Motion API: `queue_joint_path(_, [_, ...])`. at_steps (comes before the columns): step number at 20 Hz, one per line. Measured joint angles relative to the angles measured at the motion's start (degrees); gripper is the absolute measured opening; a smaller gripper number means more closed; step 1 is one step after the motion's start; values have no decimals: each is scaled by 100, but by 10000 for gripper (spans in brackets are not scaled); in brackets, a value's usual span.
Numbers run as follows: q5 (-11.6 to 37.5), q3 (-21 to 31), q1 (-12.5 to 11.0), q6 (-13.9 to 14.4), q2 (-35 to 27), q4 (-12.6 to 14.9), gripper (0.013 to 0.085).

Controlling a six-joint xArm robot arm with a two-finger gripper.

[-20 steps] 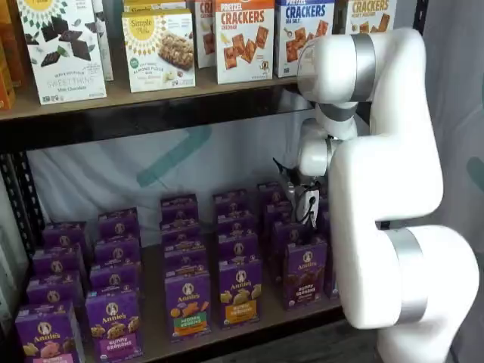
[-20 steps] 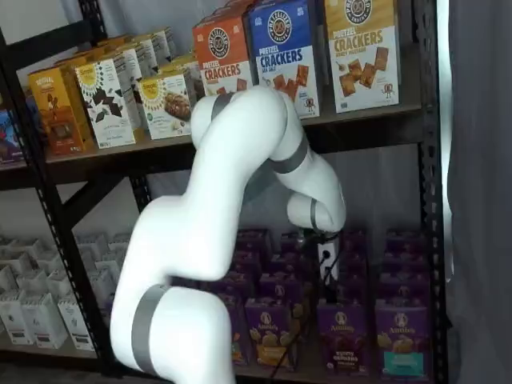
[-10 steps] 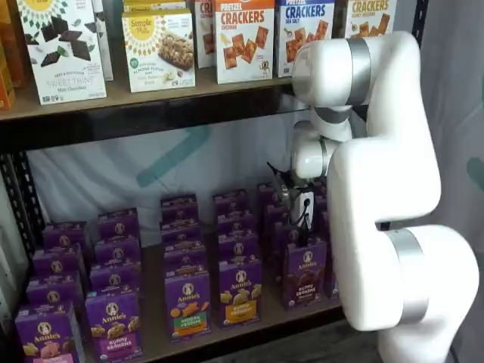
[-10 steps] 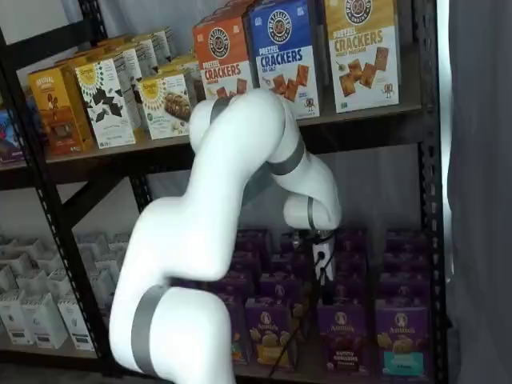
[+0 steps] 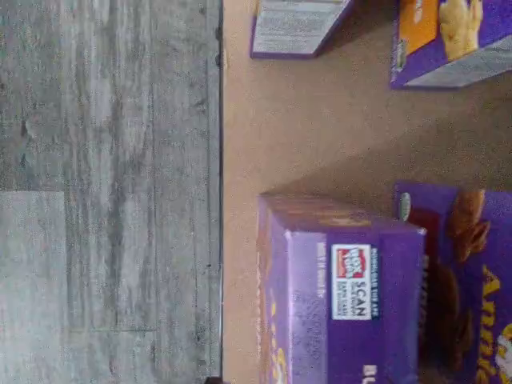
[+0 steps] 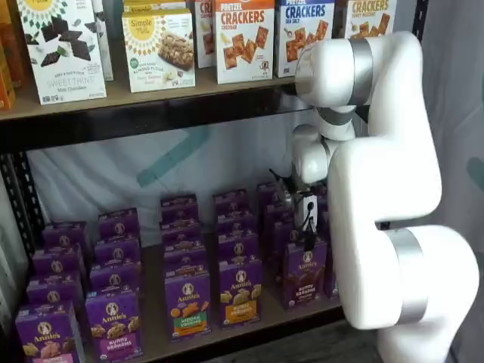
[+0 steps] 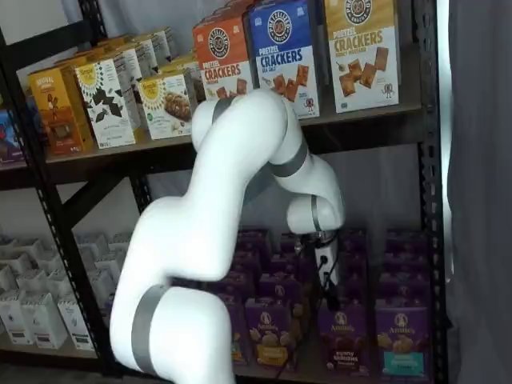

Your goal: Pick up the purple box with a brown patch in the center, on the bottom shelf, the fifth box from the left

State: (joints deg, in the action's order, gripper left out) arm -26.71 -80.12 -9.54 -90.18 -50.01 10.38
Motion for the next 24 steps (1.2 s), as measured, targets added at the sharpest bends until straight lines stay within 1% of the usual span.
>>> queue_joint_path(3, [-26, -24, -15, -20, -65, -8, 850])
queue_joint_path(10, [-80, -214, -29, -205, -280, -207, 850])
queue_joint_path(19, [-92, -484, -81, -142, -595, -80, 850])
queue_joint_path(24, [-97, -624, -96, -178, -741, -105, 850])
